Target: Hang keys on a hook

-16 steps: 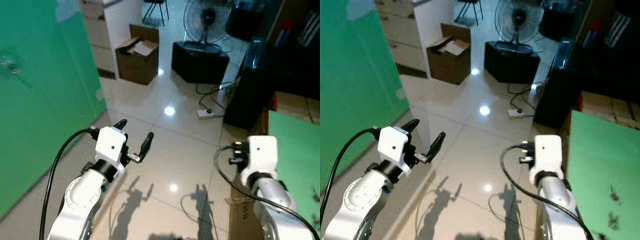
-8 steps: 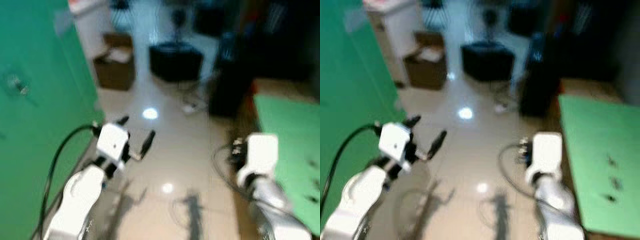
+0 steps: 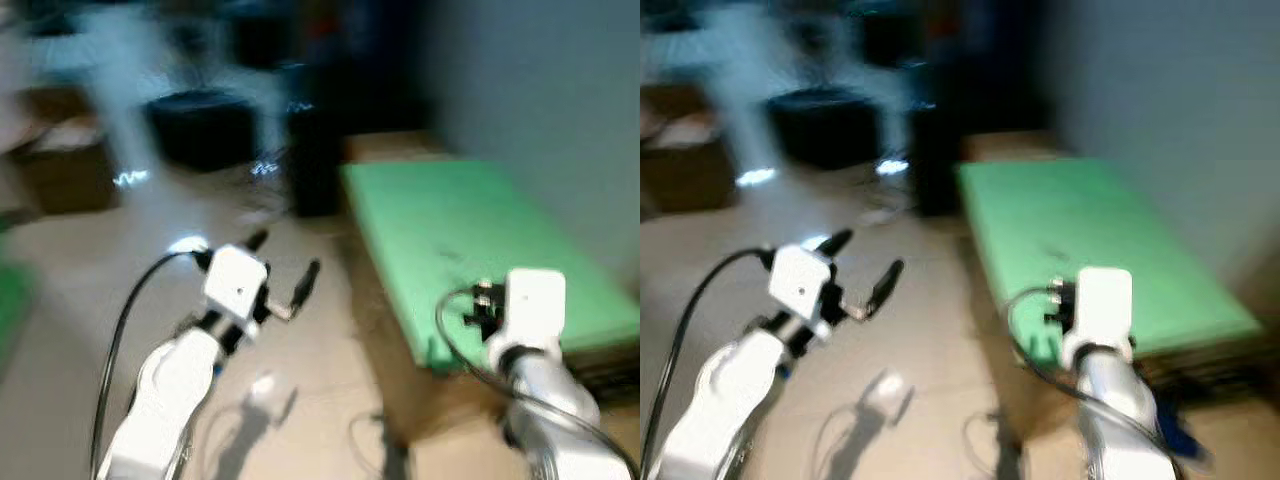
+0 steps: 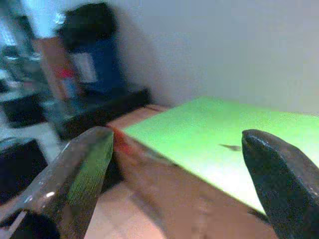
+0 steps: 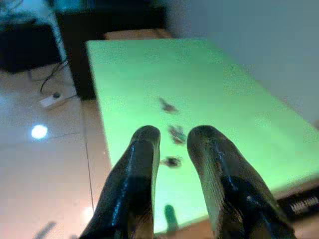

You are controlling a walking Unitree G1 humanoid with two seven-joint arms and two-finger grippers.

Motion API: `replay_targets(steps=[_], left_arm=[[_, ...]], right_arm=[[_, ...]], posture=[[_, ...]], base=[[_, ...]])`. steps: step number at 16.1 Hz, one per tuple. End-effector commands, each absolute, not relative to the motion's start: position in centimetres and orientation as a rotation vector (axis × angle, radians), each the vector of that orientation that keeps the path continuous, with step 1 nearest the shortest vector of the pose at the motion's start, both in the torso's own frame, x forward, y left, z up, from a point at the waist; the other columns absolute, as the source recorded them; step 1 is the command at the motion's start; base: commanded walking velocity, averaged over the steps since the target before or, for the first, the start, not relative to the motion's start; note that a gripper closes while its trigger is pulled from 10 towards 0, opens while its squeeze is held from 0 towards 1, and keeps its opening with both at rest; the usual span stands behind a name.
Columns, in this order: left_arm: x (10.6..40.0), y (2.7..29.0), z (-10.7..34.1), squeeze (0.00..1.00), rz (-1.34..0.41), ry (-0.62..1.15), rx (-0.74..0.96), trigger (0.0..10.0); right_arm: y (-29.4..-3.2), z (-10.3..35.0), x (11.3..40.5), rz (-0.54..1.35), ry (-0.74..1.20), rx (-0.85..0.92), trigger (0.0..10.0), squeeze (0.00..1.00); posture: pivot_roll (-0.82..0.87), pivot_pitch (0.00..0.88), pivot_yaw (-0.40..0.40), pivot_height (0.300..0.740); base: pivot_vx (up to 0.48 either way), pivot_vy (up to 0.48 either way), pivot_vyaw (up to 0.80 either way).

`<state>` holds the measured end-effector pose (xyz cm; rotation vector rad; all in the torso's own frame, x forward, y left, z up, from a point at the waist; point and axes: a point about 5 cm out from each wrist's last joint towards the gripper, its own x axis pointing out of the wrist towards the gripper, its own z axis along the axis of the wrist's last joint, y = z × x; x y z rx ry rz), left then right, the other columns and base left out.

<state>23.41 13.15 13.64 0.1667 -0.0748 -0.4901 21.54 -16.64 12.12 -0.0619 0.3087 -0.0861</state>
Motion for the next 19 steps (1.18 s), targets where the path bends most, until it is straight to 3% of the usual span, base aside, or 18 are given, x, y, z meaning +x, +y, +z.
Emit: replay_targets(steps=[1,9,14,16,19], left_arm=[[23.7,13.0,13.8,0.0,-0.498,-0.075,0.153,10.0],[24.2,12.7,13.9,0.0,-0.502,-0.085,0.15,10.0],[24.4,12.8,14.0,0.0,-0.442,-0.099,0.14,10.0],[24.6,13.1,13.9,0.0,-0.405,-0.114,0.158,10.0],[24.7,13.0,13.9,0.0,-0.405,-0.128,0.152,10.0]], right_arm=[[-17.0,12.5,21.6,-0.104,0.296,-0.073,10.0,0.0],[-17.6,12.6,22.6,-0.079,0.277,-0.123,10.0,0.0],[-18.0,12.5,23.5,-0.055,0.258,-0.17,10.0,0.0],[-17.3,12.6,24.1,0.007,0.215,-0.305,10.0,0.0],[-17.0,12.5,24.3,0.023,0.194,-0.33,10.0,0.0]], posture=[[-0.04,0.0,0.039,0.74],[-0.04,0.0,0.041,0.74],[-0.04,0.0,0.032,0.74],[-0.03,0.0,0.027,0.74],[-0.03,0.0,0.025,0.74]], base=[[0.0,0.469,-0.8],[0.0,0.48,-0.8],[0.0,0.0,-0.72],[0.0,0.0,0.0],[0.304,0.0,0.0]])
